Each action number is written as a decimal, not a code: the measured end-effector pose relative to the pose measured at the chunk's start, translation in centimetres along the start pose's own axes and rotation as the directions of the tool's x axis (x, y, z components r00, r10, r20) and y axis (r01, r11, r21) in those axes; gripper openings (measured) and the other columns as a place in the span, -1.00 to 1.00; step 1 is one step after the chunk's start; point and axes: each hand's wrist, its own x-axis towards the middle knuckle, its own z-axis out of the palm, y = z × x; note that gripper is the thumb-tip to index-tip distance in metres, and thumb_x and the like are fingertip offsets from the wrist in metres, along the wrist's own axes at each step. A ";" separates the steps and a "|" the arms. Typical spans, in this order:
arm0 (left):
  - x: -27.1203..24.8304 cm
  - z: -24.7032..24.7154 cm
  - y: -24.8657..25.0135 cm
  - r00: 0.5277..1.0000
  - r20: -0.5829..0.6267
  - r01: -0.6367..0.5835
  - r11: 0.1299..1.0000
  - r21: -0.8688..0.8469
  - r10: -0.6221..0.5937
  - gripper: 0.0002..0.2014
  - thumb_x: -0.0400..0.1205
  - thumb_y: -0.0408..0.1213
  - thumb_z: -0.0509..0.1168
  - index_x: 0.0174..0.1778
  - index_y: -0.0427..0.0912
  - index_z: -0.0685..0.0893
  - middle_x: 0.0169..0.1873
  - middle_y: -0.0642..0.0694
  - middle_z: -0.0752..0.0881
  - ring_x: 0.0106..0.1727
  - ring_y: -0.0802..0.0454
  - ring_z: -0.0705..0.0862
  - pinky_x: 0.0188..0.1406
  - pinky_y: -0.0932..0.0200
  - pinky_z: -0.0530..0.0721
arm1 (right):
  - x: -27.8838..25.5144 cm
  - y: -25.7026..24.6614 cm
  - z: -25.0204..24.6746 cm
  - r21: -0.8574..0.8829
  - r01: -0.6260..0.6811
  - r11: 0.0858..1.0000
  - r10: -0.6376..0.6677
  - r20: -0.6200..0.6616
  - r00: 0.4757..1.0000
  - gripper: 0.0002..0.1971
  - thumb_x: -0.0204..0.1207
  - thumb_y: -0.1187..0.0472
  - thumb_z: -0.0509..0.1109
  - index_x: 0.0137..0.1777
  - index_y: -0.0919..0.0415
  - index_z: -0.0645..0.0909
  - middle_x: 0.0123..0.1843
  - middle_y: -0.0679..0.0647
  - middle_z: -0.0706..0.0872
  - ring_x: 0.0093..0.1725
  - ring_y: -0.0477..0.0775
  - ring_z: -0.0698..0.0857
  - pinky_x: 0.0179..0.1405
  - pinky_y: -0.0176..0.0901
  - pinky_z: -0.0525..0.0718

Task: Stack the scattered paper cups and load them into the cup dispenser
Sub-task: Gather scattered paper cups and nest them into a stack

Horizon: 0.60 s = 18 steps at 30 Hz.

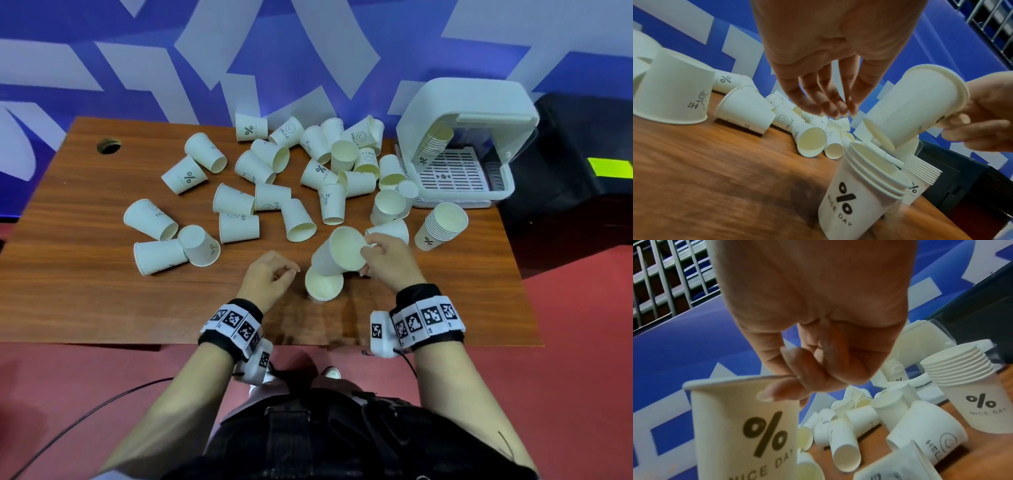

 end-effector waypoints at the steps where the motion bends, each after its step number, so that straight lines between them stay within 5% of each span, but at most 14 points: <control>1: 0.0 0.0 -0.2 1.000 -0.005 0.017 1.000 -0.010 -0.017 -0.87 0.55 -0.41 0.33 -0.16 -0.17 0.79 -0.26 0.05 0.59 -0.27 0.34 0.53 -0.19 0.56 0.41 | 0.0 0.2 0.6 -0.022 0.000 1.000 0.001 0.036 0.999 -0.83 0.54 0.30 0.26 0.01 0.16 0.67 -0.45 0.09 0.71 -0.56 -0.22 0.64 -0.43 -0.34 0.48; 6: 0.0 0.1 -0.6 0.995 0.029 0.094 0.996 0.003 -0.094 -0.88 0.56 -0.40 0.32 -0.16 -0.16 0.77 -0.11 -0.15 0.71 -0.11 -0.03 0.64 0.00 0.16 0.59 | 0.8 1.3 2.0 -0.127 -0.039 0.991 0.053 0.107 0.993 -0.83 0.57 0.20 0.25 0.02 0.18 0.66 -0.43 0.05 0.73 -0.44 -0.17 0.63 -0.23 -0.25 0.54; 10: 0.0 0.4 -0.7 0.990 0.058 0.131 0.991 0.028 -0.132 -0.87 0.57 -0.39 0.31 -0.13 -0.17 0.77 -0.11 -0.11 0.70 -0.07 -0.04 0.65 0.05 0.16 0.59 | 1.9 2.3 1.7 -0.143 -0.115 0.983 0.124 0.057 0.991 -0.65 0.65 -0.01 0.17 0.08 0.18 0.70 -0.43 0.06 0.76 -0.39 -0.12 0.60 0.04 -0.06 0.62; 15: 0.3 0.7 -1.0 0.981 0.086 0.170 0.985 0.043 -0.173 -0.86 0.58 -0.37 0.29 -0.12 -0.14 0.76 -0.08 -0.10 0.72 -0.03 -0.01 0.66 0.11 0.11 0.61 | 3.3 4.3 1.0 -0.125 -0.290 0.949 0.272 -0.144 0.952 -0.67 0.59 0.10 0.23 0.29 0.23 0.52 -0.02 0.20 0.81 -0.44 -0.19 0.60 -0.47 -0.29 0.42; 18: 0.5 0.8 -1.2 0.978 0.092 0.184 0.982 0.035 -0.187 -0.86 0.58 -0.37 0.29 -0.17 -0.10 0.75 -0.07 -0.07 0.73 -0.02 0.02 0.66 0.13 0.15 0.60 | 3.8 5.2 1.5 -0.139 -0.388 0.911 0.372 -0.129 0.919 -0.71 0.54 0.13 0.31 0.20 0.26 0.50 -0.16 0.13 0.83 -0.46 -0.15 0.64 -0.52 -0.25 0.47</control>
